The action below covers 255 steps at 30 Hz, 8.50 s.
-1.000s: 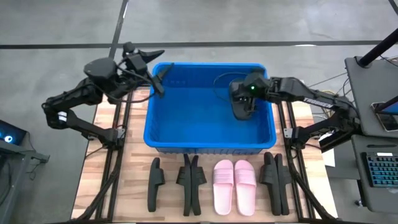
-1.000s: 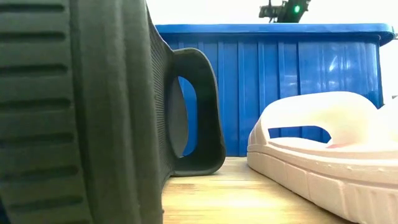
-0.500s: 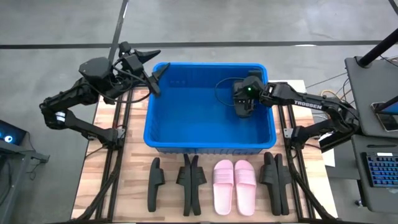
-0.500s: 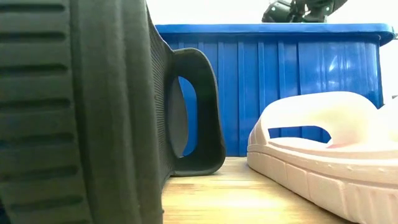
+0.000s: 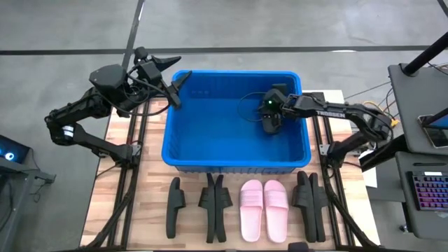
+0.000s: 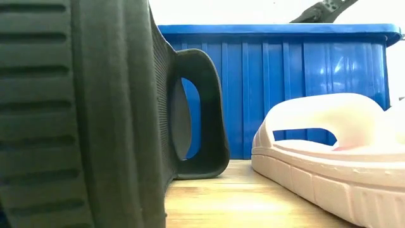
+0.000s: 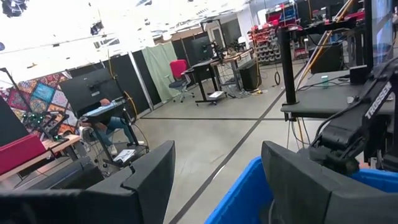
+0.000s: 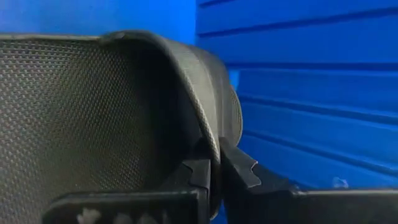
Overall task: Pick and place slides into bin
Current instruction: Put the black slide into the blue bin
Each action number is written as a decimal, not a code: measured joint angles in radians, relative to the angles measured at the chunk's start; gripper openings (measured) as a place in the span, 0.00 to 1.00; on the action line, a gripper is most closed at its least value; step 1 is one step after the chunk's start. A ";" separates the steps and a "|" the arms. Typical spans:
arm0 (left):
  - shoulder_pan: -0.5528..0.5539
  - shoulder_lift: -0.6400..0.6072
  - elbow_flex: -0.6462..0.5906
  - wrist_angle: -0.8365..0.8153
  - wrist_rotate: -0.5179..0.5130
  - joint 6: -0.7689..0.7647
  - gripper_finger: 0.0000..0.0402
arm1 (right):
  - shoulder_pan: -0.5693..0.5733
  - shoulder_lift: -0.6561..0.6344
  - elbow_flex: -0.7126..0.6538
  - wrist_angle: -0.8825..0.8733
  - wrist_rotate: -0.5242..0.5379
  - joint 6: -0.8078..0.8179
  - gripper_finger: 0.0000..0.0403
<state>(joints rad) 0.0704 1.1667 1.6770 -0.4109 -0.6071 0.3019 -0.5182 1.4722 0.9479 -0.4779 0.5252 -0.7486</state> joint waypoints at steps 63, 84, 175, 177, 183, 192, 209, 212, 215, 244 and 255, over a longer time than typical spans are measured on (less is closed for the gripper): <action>0.000 0.022 0.000 -0.029 0.002 -0.004 0.56 | -0.041 0.115 0.242 -0.430 -0.107 0.345 0.73; 0.000 0.017 0.000 -0.056 0.002 -0.006 0.56 | 0.001 -0.120 0.418 -0.340 -0.490 0.659 0.27; -0.805 0.752 0.015 -1.025 0.465 -1.423 0.56 | 0.151 -0.592 0.415 -0.282 -0.497 0.648 0.02; -0.807 0.752 0.009 -1.031 0.433 -1.422 0.56 | 0.151 -0.592 0.415 -0.282 -0.497 0.642 0.02; -0.810 0.752 0.001 -1.037 0.425 -1.395 0.56 | 0.151 -0.592 0.415 -0.282 -0.497 0.639 0.02; -0.851 0.751 0.001 -1.002 0.416 -1.382 0.56 | 0.151 -0.593 0.415 -0.282 -0.497 0.632 0.02; -0.870 0.750 -0.085 -0.978 0.345 -1.338 0.56 | 0.151 -0.594 0.415 -0.282 -0.497 0.631 0.02; -0.869 0.750 -0.099 -0.978 0.335 -1.342 0.56 | 0.151 -0.594 0.415 -0.282 -0.497 0.609 0.02; -0.869 0.748 -0.122 -0.975 0.324 -1.342 0.56 | 0.151 -0.594 0.415 -0.281 -0.498 0.608 0.02; -0.855 0.748 -0.225 -0.960 0.202 -1.469 0.15 | 0.151 -0.595 0.415 -0.281 -0.498 0.591 0.02; -0.853 0.733 -0.194 -0.972 0.247 -1.496 0.01 | 0.151 -0.595 0.415 -0.281 -0.498 0.591 0.02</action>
<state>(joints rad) -0.7826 1.8995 1.4832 -1.3831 -0.3601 -1.1940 -0.3672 0.8776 1.3632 -0.7593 0.0277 -0.1580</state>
